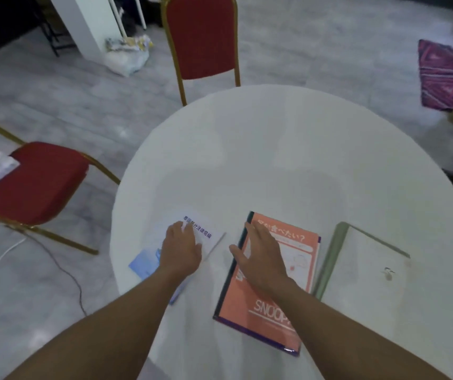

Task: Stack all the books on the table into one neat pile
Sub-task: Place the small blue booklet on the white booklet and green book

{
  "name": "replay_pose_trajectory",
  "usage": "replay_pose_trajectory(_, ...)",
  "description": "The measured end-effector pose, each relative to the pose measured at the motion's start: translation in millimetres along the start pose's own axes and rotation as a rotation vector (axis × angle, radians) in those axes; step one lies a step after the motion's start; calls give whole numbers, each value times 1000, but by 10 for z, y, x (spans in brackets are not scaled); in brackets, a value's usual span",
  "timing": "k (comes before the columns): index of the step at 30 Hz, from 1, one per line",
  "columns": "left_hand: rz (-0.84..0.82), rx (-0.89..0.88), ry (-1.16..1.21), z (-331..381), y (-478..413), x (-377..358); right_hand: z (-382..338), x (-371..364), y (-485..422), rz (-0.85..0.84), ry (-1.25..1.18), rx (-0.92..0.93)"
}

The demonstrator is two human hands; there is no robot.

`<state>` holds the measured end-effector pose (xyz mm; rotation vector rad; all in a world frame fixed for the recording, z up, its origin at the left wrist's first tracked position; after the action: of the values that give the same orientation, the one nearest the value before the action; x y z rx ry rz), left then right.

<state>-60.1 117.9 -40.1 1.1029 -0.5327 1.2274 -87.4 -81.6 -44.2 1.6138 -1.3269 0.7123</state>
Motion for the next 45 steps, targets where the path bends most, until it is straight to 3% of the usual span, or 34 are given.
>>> replay_pose_trajectory(16, 20, 289, 8, -285, -268, 146, -96, -300, -62, 3, 108, 14)
replay_pose_trajectory(24, 154, 128, 283, -276, -205, 274, -56, -266, -84, -74, 144, 25)
replay_pose_trajectory(31, 254, 149, 505, -22, -242, 560, -174, 25, -107, -135, -116, -50)
replay_pose_trajectory(35, 215, 103, 596, 329, -247, 627, -251, 211, -40, -172, -356, -56)
replay_pose_trajectory(38, 146, 25, 587, 675, -169, 530, -138, 364, 6, -88, -529, -148)
replay_pose_trajectory(45, -85, -170, 524, 1522, 59, -72, 713, 722, 387, 199, -580, -411)
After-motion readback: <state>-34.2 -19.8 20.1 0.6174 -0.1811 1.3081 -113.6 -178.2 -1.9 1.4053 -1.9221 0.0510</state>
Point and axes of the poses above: each hand's wrist, its own y-axis away from the middle knuckle, its own x-axis out of the back of the hand, z = x × y, the point moved 2 cm from there along -y, towards the middle knuckle, and after that the axes turned 11 degrees about y, right-handed, at the moved point
